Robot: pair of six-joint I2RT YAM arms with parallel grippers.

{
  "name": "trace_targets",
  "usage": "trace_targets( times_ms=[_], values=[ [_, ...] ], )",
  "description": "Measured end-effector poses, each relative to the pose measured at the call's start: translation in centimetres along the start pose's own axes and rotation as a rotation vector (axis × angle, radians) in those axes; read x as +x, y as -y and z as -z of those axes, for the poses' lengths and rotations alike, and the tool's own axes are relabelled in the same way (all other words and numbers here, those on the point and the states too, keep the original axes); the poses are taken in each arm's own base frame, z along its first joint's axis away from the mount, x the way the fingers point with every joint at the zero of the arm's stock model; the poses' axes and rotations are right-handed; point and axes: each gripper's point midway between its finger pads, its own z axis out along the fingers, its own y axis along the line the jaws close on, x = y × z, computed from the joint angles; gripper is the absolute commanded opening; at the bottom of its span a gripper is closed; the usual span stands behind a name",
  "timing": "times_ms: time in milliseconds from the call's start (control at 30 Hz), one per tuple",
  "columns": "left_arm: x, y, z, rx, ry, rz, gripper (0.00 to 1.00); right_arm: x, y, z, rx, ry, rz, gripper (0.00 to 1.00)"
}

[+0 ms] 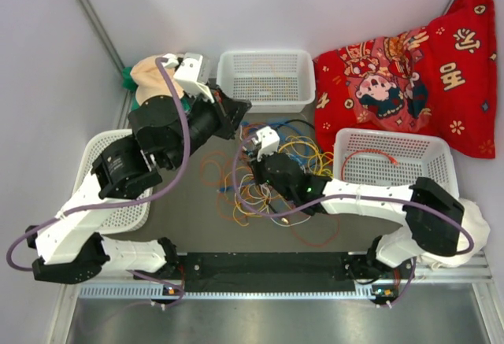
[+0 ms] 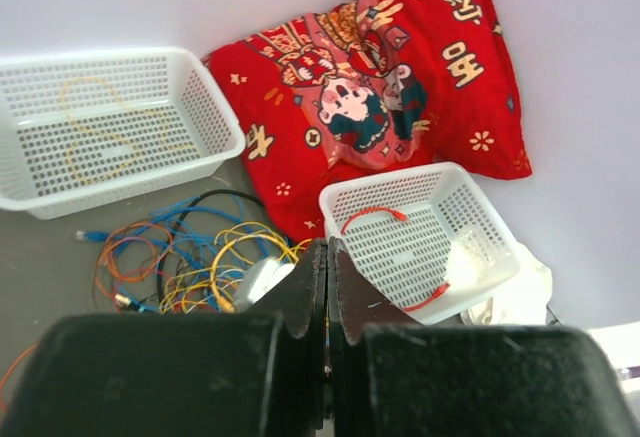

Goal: Untangle the cables

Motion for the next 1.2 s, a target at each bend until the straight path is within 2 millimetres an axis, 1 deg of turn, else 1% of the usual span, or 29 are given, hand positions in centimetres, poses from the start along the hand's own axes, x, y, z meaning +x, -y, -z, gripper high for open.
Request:
trace_targets(
  times_ms=[67,133,167,200,233,267,300,333,367,400,433,467,500,533,600,633,700,800,900,967,1000,1100,1200],
  values=[
    [-0.1,-0.7,0.6,-0.021,0.01,0.004,0.0,-0.9,0.2,0.6,0.004,0.016,-0.005,0.0],
    [-0.1,-1.7,1.5,-0.05,0.029,0.014,0.14,-2.7,0.6,2.0,0.014,0.025,-0.002,0.0],
    [0.0,-2.4,2.0,-0.069,0.037,0.02,0.21,-4.3,0.7,2.9,0.016,0.035,0.0,0.0],
    [0.1,-3.0,2.6,-0.086,0.046,0.026,0.47,-6.5,0.7,3.8,0.014,0.052,-0.001,0.0],
    [0.3,-3.7,3.1,-0.103,0.057,0.034,0.63,-8.9,0.5,4.8,0.01,0.077,-0.004,0.0],
    [0.5,-4.4,3.7,-0.119,0.065,0.036,0.79,-11.9,0.4,6.1,0.004,0.11,-0.011,0.0],
    [0.7,-5.0,4.1,-0.134,0.076,0.048,0.91,-15.3,0.2,7.6,-0.006,0.155,-0.025,0.0],
    [1.1,-5.4,4.4,-0.145,0.081,0.056,0.99,-18.9,0.1,9.3,-0.017,0.209,-0.041,0.0],
    [1.6,-6.2,4.8,-0.167,0.086,0.07,0.99,-22.4,0.2,11.3,-0.026,0.259,-0.057,0.0],
    [2.0,-6.7,5.1,-0.181,0.089,0.07,0.99,-24.9,0.3,13.0,-0.034,0.301,-0.07,0.0],
    [2.3,-7.2,5.3,-0.197,0.098,0.082,0.99,-27.8,0.5,15.1,-0.043,0.348,-0.088,0.0],
    [2.5,-7.6,5.5,-0.209,0.101,0.089,0.99,-30.2,0.9,17.3,-0.05,0.388,-0.103,0.0],
    [2.8,-8.0,5.7,-0.221,0.107,0.092,0.99,-32.0,1.3,19.1,-0.056,0.422,-0.117,0.0],
    [3.2,-8.4,5.8,-0.232,0.109,0.096,0.99,-33.3,1.7,20.7,-0.06,0.447,-0.129,0.0],
    [3.8,-9.0,6.0,-0.24,0.12,0.101,0.99,-34.5,2.4,22.9,-0.061,0.459,-0.135,0.0],
    [4.1,-9.2,6.0,-0.238,0.127,0.104,0.99,-34.7,2.7,23.7,-0.062,0.458,-0.137,0.0],
    [4.8,-9.3,6.1,-0.217,0.145,0.111,0.99,-34.5,3.0,24.3,-0.058,0.435,-0.129,0.0],
    [6.0,-9.0,6.0,-0.152,0.178,0.121,0.99,-32.7,2.9,23.2,-0.048,0.359,-0.102,0.0],
    [6.9,-7.8,5.8,-0.038,0.228,0.14,0.99,-30.4,2.5,21.5,-0.038,0.268,-0.074,0.0],
    [7.1,-6.7,5.5,0.031,0.242,0.145,0.99,-28.8,2.2,20.3,-0.032,0.212,-0.056,0.0],
    [7.0,-5.8,5.3,0.074,0.249,0.147,0.99,-28.0,2.1,19.8,-0.031,0.184,-0.05,0.0],
    [6.2,-3.2,4.6,0.191,0.267,0.146,0.99,-26.0,2.0,19.1,-0.028,0.121,-0.038,0.0],
    [6.5,-1.2,3.6,0.274,0.257,0.13,0.99,-25.4,1.7,18.9,-0.04,0.1,-0.049,0.0]
  ],
)
